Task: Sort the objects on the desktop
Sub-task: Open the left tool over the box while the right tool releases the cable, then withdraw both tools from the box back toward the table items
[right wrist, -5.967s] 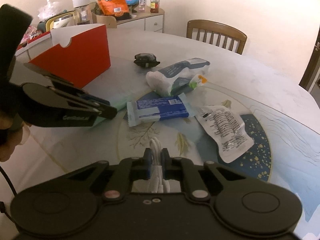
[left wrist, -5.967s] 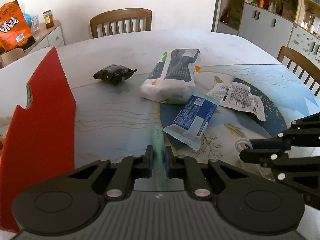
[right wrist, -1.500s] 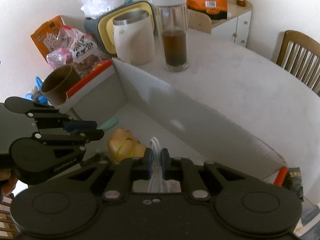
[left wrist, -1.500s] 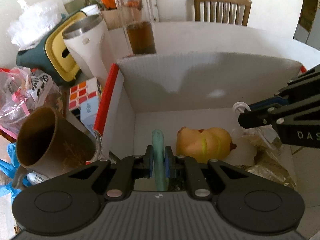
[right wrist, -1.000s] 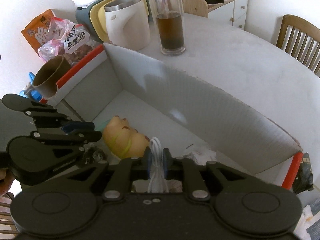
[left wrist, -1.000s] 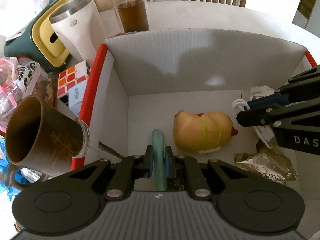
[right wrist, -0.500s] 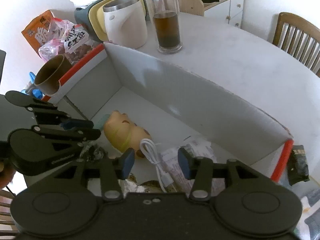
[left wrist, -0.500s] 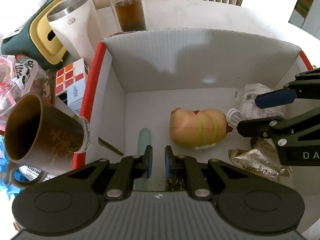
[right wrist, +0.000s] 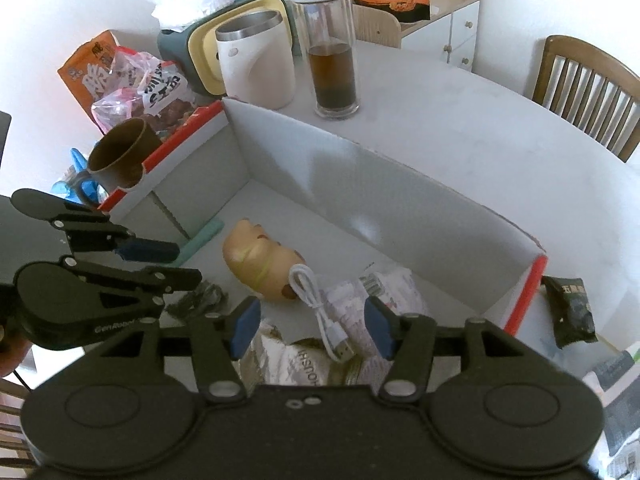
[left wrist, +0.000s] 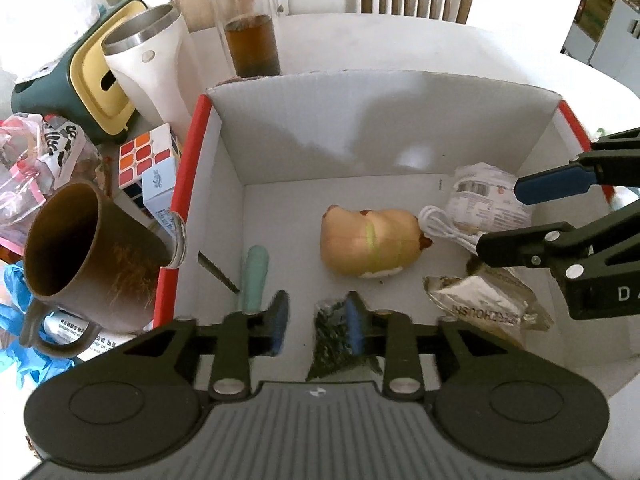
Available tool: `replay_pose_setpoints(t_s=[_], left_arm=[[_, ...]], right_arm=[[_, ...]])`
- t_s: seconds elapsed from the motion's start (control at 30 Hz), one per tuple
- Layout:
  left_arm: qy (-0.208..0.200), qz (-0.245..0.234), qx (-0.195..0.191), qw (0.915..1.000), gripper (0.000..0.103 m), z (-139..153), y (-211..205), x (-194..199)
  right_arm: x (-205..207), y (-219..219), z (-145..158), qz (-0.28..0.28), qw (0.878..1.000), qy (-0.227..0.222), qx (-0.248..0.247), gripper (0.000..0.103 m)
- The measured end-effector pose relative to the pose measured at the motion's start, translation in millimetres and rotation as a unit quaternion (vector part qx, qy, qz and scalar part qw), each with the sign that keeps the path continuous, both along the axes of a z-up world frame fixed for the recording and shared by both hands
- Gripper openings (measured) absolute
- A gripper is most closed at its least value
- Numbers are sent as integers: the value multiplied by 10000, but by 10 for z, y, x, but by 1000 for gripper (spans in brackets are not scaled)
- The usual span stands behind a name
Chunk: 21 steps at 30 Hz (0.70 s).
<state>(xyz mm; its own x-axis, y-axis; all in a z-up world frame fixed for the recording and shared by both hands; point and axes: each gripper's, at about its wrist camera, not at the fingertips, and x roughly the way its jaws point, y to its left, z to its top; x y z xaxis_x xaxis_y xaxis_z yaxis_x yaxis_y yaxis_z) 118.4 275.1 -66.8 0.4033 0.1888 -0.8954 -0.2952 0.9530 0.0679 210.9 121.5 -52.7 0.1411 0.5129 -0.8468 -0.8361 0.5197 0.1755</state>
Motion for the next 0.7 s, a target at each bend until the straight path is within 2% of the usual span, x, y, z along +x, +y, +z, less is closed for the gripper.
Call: replay_pose_setpoints(t_s=[0.07,0.1,0.23,0.3,0.53,0.7], left_arm=[[-117,-63,-25,9999,65,57,-36,-55],[-170,-75,18,9998,70,90,-60,-78],[-291,-103,32,9995,72,196,-104,-151],[-332,-94,35,9994,72,229,-111,-184],[-477,-110,10,9988,74,323,-183,-308],[-607,-161,-17,9980,81,388,-281,-409]], right_arm=[[-26,-37,30,-10,10000,-26,8,58],[-38,-56,49,5,10000,-38,20,58],[-102,-128,134,118,9998,-54,141,59],[-144,-172,186,155,9996,-116,197,65],[-271,-385,373,224,9983,-230,487,72],[-380,-568,462,216,9973,-336,613,75]])
